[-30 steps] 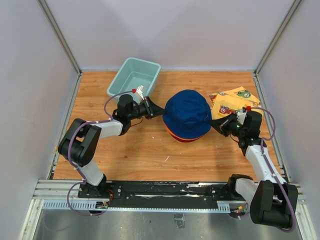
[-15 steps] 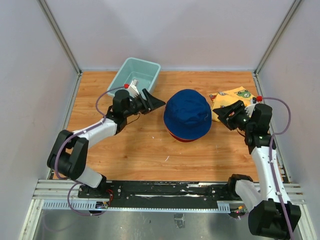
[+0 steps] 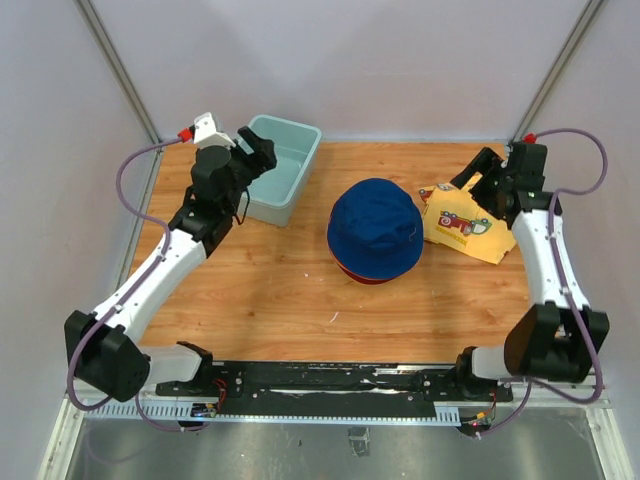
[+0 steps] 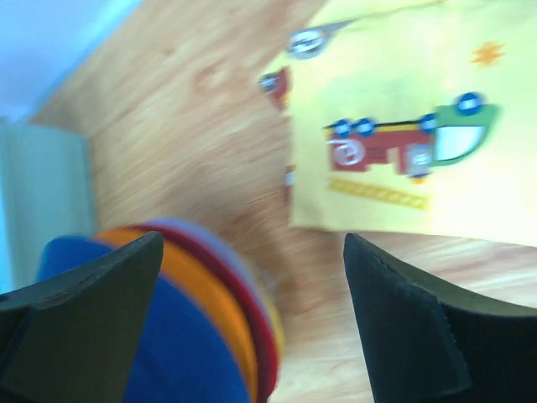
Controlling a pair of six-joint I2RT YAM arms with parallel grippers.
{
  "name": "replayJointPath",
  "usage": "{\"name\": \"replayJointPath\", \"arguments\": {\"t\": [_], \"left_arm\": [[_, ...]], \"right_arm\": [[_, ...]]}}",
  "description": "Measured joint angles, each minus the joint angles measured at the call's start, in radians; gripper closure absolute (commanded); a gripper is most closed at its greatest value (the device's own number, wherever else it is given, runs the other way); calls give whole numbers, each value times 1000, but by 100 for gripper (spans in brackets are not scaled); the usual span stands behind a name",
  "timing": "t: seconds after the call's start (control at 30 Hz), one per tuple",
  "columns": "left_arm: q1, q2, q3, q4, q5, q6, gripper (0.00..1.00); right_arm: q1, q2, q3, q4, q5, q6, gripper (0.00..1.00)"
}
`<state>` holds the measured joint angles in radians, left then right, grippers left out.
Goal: Stack the hats
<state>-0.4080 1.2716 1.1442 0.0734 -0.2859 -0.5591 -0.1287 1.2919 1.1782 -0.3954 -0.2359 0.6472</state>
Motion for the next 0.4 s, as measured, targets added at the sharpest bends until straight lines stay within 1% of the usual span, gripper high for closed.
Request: {"name": "replayJointPath", "arguments": {"t": [0.1,0.13,0.17,0.23,0.3,0.33,0.4], "left_arm": [[1,-26,-68,22,-179,110,11],[1,-39,-108,43,-217,140,9],[1,-62,-179,86,-259,183,7],[2,-103,-295,151,-311,240,7],[6,-133,-376,197,-341,274,6],[10,-139,-399,215,-354,288,6],[16,-136,-405,241,-368,307,6]], "right_arm": [[0,130,111,-110,134,-58,5],[0,159,127,-147,180,-74,5],[0,178,134,-183,210,-86,5],[0,190,131,-240,264,-102,6],[0,177,113,-262,301,-113,17],[0,161,98,-260,314,-123,17],[0,121,67,-257,333,-145,11]]}}
